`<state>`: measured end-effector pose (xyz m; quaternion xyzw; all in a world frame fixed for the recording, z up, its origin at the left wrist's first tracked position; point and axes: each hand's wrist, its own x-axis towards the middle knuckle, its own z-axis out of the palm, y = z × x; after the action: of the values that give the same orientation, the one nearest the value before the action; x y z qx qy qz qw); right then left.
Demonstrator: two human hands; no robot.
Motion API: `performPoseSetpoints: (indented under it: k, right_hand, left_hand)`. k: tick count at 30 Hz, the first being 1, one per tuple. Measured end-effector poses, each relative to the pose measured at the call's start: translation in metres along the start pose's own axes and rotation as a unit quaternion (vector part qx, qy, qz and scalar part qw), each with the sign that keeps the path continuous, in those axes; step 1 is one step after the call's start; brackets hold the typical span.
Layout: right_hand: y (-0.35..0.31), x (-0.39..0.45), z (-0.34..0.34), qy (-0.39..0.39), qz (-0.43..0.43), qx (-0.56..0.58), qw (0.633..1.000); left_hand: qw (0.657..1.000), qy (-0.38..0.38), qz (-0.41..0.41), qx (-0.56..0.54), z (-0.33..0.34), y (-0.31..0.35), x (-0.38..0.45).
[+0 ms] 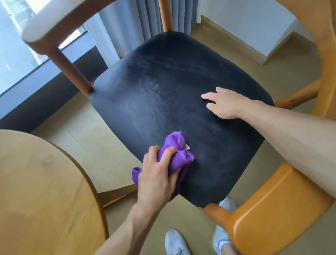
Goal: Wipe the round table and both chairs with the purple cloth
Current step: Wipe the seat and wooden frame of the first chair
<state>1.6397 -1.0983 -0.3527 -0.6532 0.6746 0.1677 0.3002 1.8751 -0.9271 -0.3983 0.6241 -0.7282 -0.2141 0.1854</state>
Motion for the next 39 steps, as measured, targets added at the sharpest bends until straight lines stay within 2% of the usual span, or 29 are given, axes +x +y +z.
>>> performPoseSetpoints:
  k: [2,4,6,8,10,13,16,18,20,22,24,26,30,32,34,36,39]
  right_hand:
    - [-0.002,0.001,0.003,0.019,0.002,0.000,1.000]
    - [-0.007,0.000,0.007,0.049,0.005,-0.002,0.999]
    - [-0.012,-0.002,0.013,0.070,0.013,-0.013,0.997]
    - [-0.019,-0.003,0.018,0.076,0.027,-0.022,0.997]
    - [-0.023,-0.003,0.021,0.080,0.038,-0.026,0.996]
    - [-0.027,-0.002,0.023,0.079,0.040,-0.030,0.996]
    - [-0.026,-0.002,0.023,0.075,0.033,-0.031,0.996]
    - [-0.025,-0.003,0.025,0.067,0.033,-0.030,0.997]
    - [-0.027,-0.002,0.027,0.062,0.034,-0.026,0.997]
    - [-0.031,-0.001,0.028,0.060,0.038,-0.021,0.997]
    - [-0.037,-0.002,0.029,0.061,0.030,-0.019,0.998]
    - [-0.048,-0.001,0.032,0.068,-0.001,-0.027,0.997]
    - [-0.069,0.005,0.036,0.071,-0.036,-0.019,0.997]
    - [-0.068,0.006,0.038,0.074,-0.031,-0.023,0.996]
    - [-0.067,0.006,0.039,0.073,-0.031,-0.032,0.996]
    - [-0.068,0.006,0.040,0.065,-0.024,-0.030,0.997]
    - [-0.068,0.007,0.038,0.057,-0.025,-0.028,0.998]
  left_hand:
    - [0.998,-0.006,0.003,-0.066,0.020,0.037,-0.020]
    - [0.992,-0.056,0.097,-0.053,0.037,0.067,-0.034]
    - [0.982,-0.061,0.176,-0.017,0.043,0.064,-0.026]
    - [0.977,-0.030,0.208,0.031,0.035,0.039,-0.010]
    - [0.987,0.015,0.154,0.043,0.022,0.010,0.011]
    - [0.997,0.067,0.017,0.027,-0.001,-0.022,0.049]
    - [0.996,0.086,-0.037,0.012,-0.021,-0.042,0.092]
    - [0.989,0.120,-0.088,0.005,-0.037,-0.058,0.125]
    - [0.971,0.158,-0.178,0.011,-0.053,-0.076,0.156]
    - [0.955,0.167,-0.244,0.015,-0.059,-0.077,0.171]
    - [0.951,0.158,-0.262,0.040,-0.050,-0.055,0.164]
    - [0.961,0.135,-0.232,0.065,-0.029,-0.025,0.141]
    - [0.991,0.077,-0.060,0.092,0.010,0.025,0.087]
    - [0.992,0.073,-0.034,0.098,0.001,0.007,0.083]
    - [0.986,0.093,-0.122,0.065,-0.023,-0.032,0.092]
    - [0.966,0.116,-0.231,-0.002,-0.050,-0.069,0.112]
    - [0.937,0.159,-0.310,-0.038,-0.069,-0.086,0.153]
